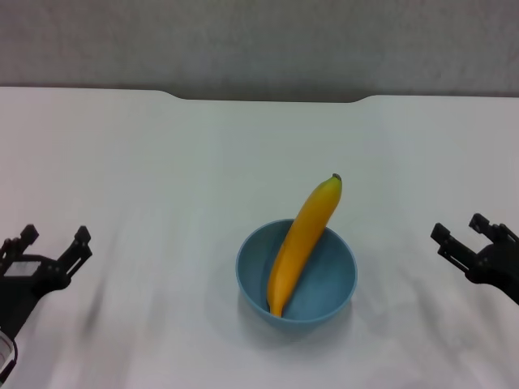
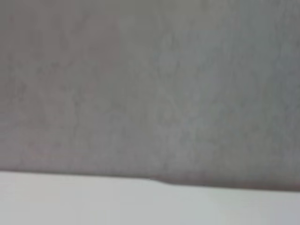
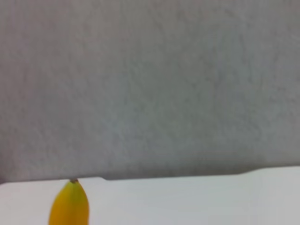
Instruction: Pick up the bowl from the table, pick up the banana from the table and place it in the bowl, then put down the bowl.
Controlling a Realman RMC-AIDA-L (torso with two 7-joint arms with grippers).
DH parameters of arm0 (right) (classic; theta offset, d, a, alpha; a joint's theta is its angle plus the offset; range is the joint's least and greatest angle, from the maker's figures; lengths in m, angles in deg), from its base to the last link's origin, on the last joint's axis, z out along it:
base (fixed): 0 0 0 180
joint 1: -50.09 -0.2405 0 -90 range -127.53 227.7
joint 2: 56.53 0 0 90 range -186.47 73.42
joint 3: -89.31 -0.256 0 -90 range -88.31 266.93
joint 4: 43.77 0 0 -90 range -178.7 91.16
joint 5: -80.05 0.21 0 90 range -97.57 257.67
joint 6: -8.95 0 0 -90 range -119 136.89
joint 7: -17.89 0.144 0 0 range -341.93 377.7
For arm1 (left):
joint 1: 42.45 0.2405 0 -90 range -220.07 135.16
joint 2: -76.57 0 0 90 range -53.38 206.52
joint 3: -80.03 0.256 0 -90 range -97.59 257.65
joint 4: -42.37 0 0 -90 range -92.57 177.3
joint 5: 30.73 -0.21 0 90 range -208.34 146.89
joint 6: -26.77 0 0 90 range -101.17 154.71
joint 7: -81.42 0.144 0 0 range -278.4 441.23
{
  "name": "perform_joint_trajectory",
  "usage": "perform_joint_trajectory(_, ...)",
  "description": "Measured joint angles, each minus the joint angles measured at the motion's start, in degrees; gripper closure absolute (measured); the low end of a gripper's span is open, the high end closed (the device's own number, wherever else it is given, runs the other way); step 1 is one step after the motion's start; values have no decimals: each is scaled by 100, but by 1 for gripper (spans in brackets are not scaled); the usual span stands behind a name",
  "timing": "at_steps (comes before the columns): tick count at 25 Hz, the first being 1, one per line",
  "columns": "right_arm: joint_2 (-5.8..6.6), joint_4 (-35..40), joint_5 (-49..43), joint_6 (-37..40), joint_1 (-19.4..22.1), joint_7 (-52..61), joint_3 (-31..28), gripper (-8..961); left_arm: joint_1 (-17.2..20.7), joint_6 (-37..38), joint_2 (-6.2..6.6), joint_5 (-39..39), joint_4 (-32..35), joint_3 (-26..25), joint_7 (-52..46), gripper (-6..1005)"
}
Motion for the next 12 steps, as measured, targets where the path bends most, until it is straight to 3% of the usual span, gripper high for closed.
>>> perform_joint_trajectory(12, -17, 110, 10, 289, -139, -35, 58, 135, -324, 542, -21, 17, 103, 226, -54, 96)
